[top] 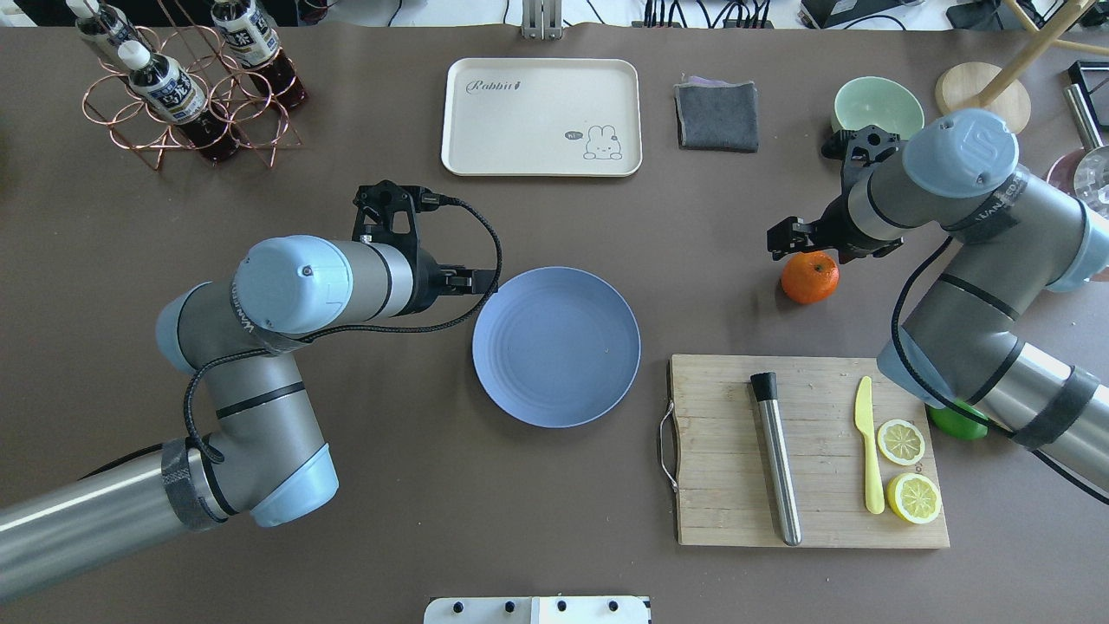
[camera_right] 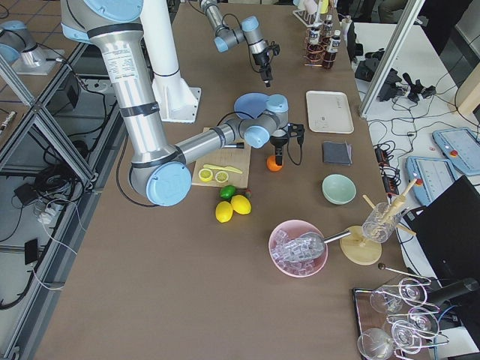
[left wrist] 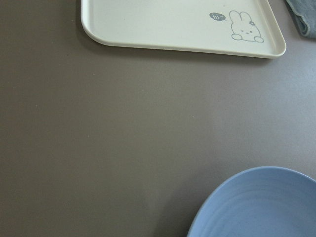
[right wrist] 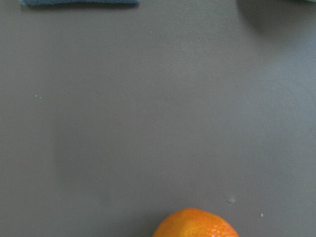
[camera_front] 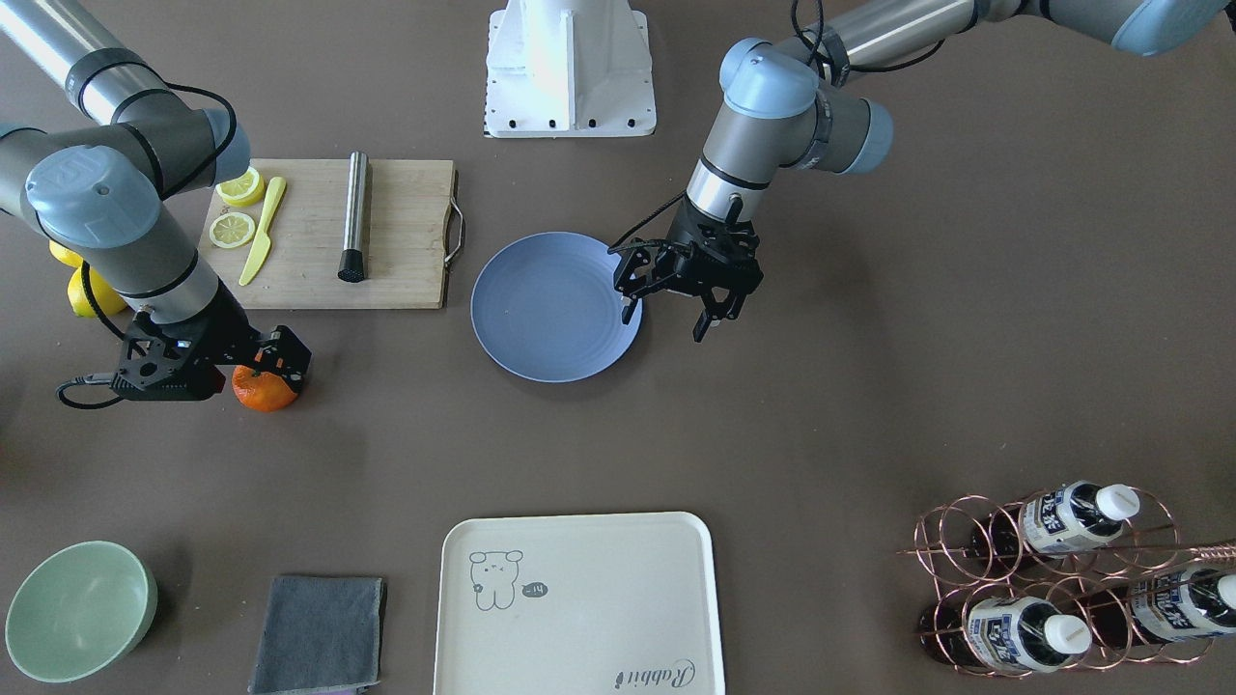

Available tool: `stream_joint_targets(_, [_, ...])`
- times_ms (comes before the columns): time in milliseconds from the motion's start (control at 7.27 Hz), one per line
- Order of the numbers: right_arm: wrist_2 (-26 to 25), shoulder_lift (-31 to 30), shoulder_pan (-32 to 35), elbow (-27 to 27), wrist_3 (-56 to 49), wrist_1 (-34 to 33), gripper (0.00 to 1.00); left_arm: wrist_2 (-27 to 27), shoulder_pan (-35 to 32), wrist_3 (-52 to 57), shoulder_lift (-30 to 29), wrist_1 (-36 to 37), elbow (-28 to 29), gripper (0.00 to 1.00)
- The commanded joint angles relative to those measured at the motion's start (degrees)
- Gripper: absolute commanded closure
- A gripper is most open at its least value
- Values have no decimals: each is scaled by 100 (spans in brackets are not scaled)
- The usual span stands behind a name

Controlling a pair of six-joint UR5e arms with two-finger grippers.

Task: Pick orange to plate
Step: 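Lower the right gripper over the orange and grasp it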

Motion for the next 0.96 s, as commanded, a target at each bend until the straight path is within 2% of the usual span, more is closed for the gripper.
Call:
stream_joint_targets(0, [-34, -10, -96, -126, 1, 49, 0, -3, -22, 12, -15, -7, 0, 2])
stream_joint_targets(688, [-95, 42, -105, -329, 1, 41, 0, -3, -22, 12, -32, -7, 0, 2])
stream_joint_targets(825, [-95, 42, -105, -329, 9, 41, 11, -3, -22, 12, -32, -7, 0, 2])
